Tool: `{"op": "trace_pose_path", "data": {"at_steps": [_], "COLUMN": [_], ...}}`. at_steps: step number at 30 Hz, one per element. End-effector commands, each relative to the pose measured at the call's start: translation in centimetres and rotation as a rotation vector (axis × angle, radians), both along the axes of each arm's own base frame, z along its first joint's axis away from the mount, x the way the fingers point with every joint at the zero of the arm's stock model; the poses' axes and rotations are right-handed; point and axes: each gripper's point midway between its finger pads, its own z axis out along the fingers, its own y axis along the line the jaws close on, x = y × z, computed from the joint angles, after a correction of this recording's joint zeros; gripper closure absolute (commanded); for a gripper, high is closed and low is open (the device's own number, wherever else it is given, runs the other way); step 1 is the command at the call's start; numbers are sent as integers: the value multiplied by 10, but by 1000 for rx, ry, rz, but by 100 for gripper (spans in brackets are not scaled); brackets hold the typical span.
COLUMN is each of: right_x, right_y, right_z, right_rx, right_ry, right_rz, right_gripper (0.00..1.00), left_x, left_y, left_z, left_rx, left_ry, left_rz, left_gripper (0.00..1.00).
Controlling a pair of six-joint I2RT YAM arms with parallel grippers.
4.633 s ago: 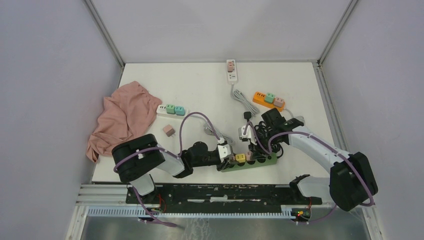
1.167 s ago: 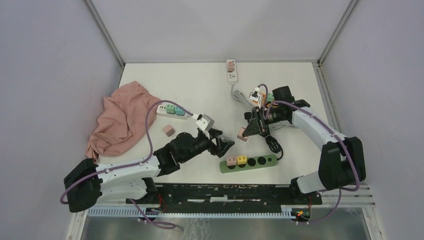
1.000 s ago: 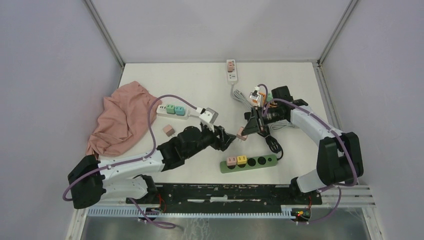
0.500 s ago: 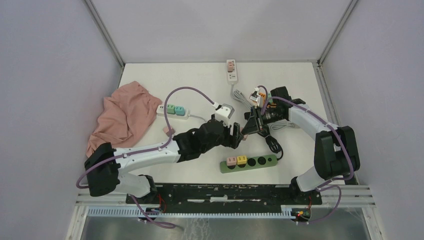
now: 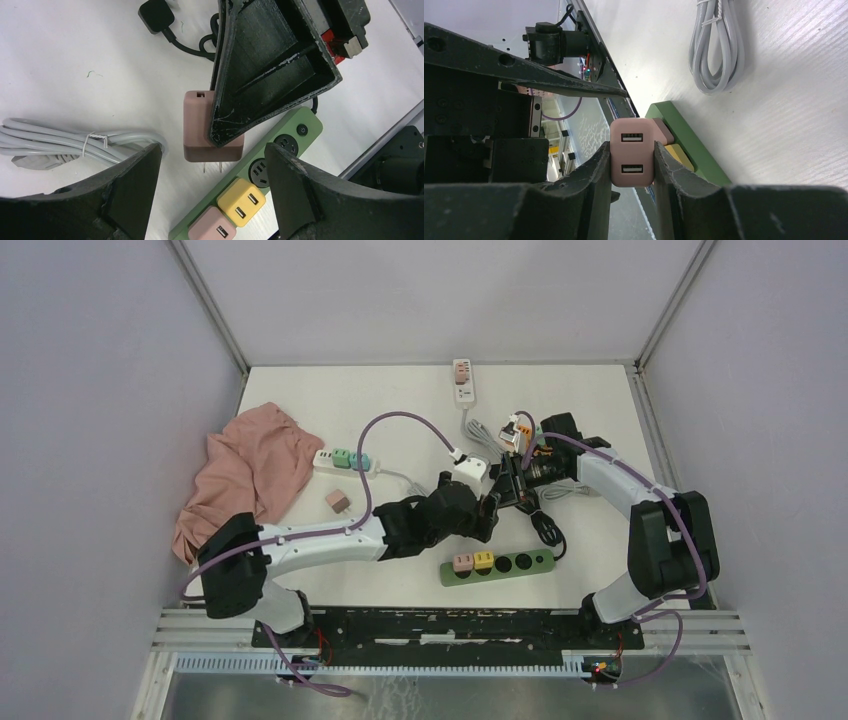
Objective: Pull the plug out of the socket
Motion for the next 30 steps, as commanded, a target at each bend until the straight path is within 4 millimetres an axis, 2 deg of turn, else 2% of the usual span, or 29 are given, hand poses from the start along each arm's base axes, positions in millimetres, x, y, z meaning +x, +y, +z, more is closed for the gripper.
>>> {"op": "trace_pose_path", "data": {"at_steps": [1, 3, 9, 14, 16, 18, 20, 24, 26, 30], "right_x": [9, 9, 8, 7, 7, 7, 5, 2, 0, 0], "right_y": [5, 5, 5, 5, 5, 5, 4, 0, -2, -7], "right_z": [18, 18, 17, 19, 20, 21, 23, 28, 32, 36], "right_rx": [52, 52, 54, 58, 62, 61, 60, 41, 35, 18], "right_ry": [-34, -31, -24, -24, -29, -35, -47, -89, -118, -177], "right_rz": [11, 10, 13, 15, 18, 22, 34, 66, 77, 82], "right_gripper": [95, 95, 94, 89, 83, 70, 56, 34, 29, 27], "left_x": [10, 12, 17, 18, 17, 16, 14, 9, 4, -5], "left_y": [-11, -12, -14, -13, -11, -8, -3, 9, 16, 36], "left_z": [15, 13, 12, 9, 9, 9, 9, 11, 10, 10], "left_rx": [-33, -24, -11, 4, 7, 10, 11, 7, 0, -28], "left_ry": [-18, -16, -24, -27, -28, -33, -42, -63, -69, -82], "left_rz": [48, 63, 83, 81, 78, 73, 69, 53, 37, 27], "left_gripper": [19, 23, 46, 74, 85, 93, 97, 97, 97, 97]}}
